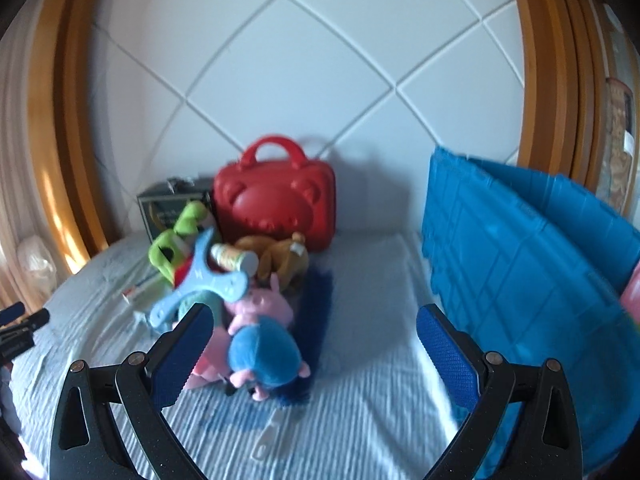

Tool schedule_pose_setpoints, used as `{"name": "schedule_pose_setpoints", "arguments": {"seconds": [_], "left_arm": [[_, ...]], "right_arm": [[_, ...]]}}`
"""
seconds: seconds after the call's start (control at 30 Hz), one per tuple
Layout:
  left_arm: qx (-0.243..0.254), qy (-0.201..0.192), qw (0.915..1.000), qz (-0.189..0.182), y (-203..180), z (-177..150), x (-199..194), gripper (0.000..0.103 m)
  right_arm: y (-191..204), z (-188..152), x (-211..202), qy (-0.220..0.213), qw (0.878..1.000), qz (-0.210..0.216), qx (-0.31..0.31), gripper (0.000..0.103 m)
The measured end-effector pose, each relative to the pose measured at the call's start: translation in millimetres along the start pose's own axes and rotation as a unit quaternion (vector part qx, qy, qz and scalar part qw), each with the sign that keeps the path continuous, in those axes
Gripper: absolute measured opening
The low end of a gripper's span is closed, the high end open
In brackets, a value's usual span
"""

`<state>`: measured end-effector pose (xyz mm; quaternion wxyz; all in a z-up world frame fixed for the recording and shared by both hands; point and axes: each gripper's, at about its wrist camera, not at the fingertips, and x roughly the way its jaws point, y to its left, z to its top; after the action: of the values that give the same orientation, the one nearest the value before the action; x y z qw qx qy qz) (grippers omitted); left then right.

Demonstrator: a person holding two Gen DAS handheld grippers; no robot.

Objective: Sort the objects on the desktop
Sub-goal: 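Move both grippers back over the pile on the bed, then grasp the blue-white foot cream box with the left gripper while the right grasps the blue fluffy brush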

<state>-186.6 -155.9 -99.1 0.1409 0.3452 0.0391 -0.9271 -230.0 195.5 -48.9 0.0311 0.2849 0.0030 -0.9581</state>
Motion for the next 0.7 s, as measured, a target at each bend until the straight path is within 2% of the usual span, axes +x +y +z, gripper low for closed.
{"name": "schedule_pose_setpoints", "arguments": {"seconds": [0.13,0.3,0.43,0.6,0.63,0.7], "left_arm": [[0.009,0.061,0.9981,-0.004,34.6,18.5,76.5,0.07],[0.028,0.123,0.9918,-0.02,49.9,46.0,171.8,0.07],[0.06,0.147,0.9868,-0.029,37.2,68.5,243.8,0.07],[0.097,0.18,0.9778,-0.047,11.6,85.0,314.9,0.07],[0.107,0.186,0.9757,-0.046,6.7,85.5,326.2,0.07],[0.118,0.194,0.9722,-0.055,-1.1,84.8,342.1,0.07]], "right_arm": [[-4.4,-8.3,48.4,0.067,0.997,-0.02,0.021,0.103],[-20.6,-23.7,117.9,0.157,0.985,-0.056,0.036,0.103],[-37.8,-31.4,168.4,0.218,0.971,-0.072,0.062,0.103],[-45.1,-24.3,214.1,0.259,0.96,-0.062,0.081,0.102],[-44.3,-20.8,224.4,0.266,0.959,-0.062,0.079,0.101],[-40.3,-15.5,238.8,0.277,0.956,-0.061,0.07,0.091]]}}
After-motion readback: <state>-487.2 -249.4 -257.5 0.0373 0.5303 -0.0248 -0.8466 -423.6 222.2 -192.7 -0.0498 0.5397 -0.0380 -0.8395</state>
